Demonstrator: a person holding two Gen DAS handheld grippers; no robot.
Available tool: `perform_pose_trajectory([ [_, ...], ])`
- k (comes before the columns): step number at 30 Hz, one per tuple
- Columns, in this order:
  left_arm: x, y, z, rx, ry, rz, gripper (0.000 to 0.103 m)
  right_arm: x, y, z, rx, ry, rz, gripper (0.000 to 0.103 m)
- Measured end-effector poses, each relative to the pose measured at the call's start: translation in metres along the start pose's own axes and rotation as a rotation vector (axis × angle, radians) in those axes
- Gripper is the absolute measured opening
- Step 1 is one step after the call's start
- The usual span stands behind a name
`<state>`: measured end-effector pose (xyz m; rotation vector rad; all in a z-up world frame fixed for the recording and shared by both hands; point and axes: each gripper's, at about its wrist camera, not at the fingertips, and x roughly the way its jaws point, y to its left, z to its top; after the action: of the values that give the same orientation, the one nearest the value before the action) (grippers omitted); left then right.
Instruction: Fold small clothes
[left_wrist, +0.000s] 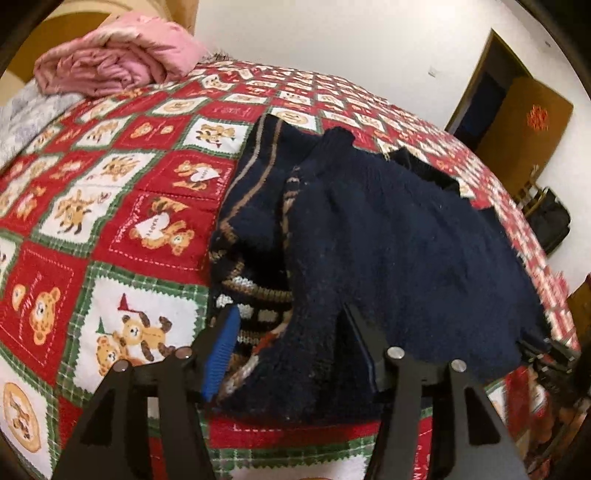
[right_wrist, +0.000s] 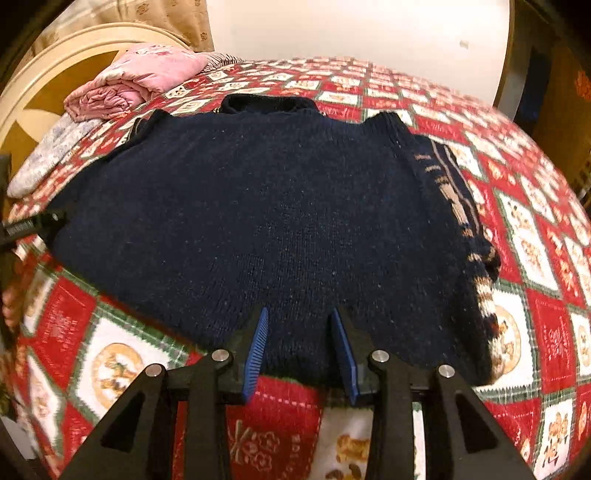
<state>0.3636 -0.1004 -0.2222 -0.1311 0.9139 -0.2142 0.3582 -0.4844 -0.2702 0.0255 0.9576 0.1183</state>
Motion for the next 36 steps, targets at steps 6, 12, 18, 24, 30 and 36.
perform_pose_trajectory([
  [6, 0.002, -0.009, -0.004, 0.052, -0.01, 0.033, 0.067, -0.024, -0.043, 0.009, 0.107, -0.077, -0.071, 0.038],
  [12, 0.005, -0.016, -0.005, 0.089, -0.001, 0.044, 0.075, -0.01, -0.054, -0.016, 0.063, -0.043, -0.126, 0.038],
  [18, 0.001, -0.017, -0.004, 0.096, 0.017, 0.024, 0.077, -0.022, -0.031, -0.013, 0.018, -0.022, -0.163, 0.038],
  [24, -0.021, -0.005, -0.002, 0.076, -0.015, 0.042, 0.08, -0.033, -0.023, -0.012, 0.004, -0.051, -0.184, 0.038],
  [30, -0.019, 0.038, 0.009, -0.002, -0.037, 0.051, 0.095, -0.031, 0.026, 0.001, -0.102, -0.066, -0.109, 0.038],
  [36, -0.008, 0.057, 0.011, -0.019, 0.002, 0.018, 0.095, -0.023, 0.097, 0.018, -0.216, -0.092, -0.023, 0.038],
])
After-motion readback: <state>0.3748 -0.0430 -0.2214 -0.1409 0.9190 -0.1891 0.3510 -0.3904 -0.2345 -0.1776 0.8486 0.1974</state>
